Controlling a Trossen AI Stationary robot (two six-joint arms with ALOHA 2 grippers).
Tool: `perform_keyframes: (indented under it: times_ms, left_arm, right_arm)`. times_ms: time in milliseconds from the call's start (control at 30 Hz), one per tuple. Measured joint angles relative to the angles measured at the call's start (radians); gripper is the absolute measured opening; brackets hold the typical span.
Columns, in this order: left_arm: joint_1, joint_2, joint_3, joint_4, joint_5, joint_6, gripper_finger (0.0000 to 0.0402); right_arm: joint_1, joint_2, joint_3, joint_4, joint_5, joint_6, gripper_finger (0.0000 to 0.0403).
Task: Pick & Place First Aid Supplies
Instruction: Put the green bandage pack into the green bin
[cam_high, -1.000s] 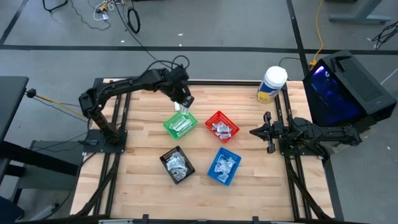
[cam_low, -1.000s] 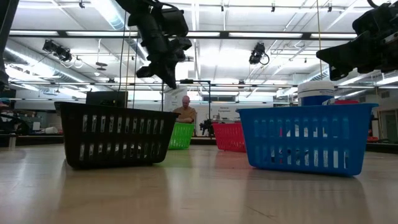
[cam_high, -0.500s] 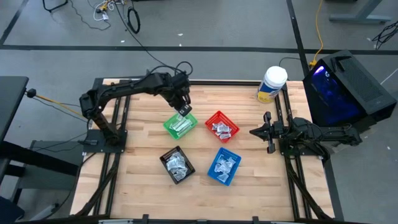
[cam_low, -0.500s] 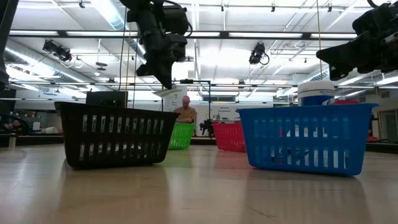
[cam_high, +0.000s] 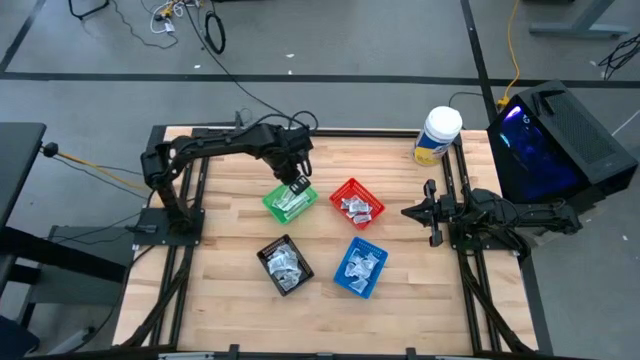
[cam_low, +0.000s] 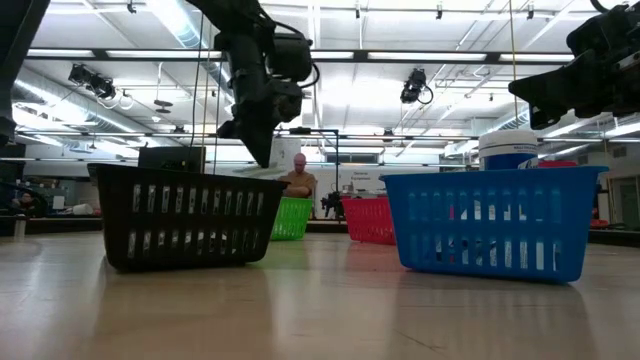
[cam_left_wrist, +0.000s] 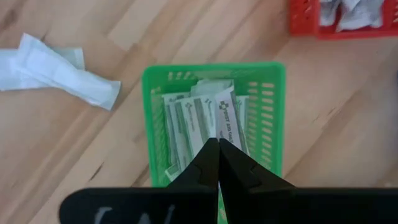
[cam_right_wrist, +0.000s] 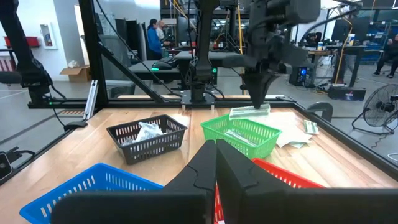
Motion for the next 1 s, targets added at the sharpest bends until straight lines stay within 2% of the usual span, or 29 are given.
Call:
perform_keyframes:
  times_ms: [467, 733, 1000]
  left_arm:
    - [-0.026, 0.095, 0.0, -0.045, 0.0, 0.015, 0.0003]
    - [-0.031, 0.097, 0.0, -0.046, -0.004, 0.011, 0.0003]
    - [-0.042, 0.097, 0.0, -0.046, -0.01, 0.008, 0.0046]
  right_arm:
    - [0.0, 0.0, 0.0, 0.0, 0.0, 0.0, 0.0013]
    - [0.0, 0.0, 0.0, 0.0, 0.0, 0.0, 0.0013]
    - [0.0, 0.0, 0.0, 0.0, 0.0, 0.0, 0.0013]
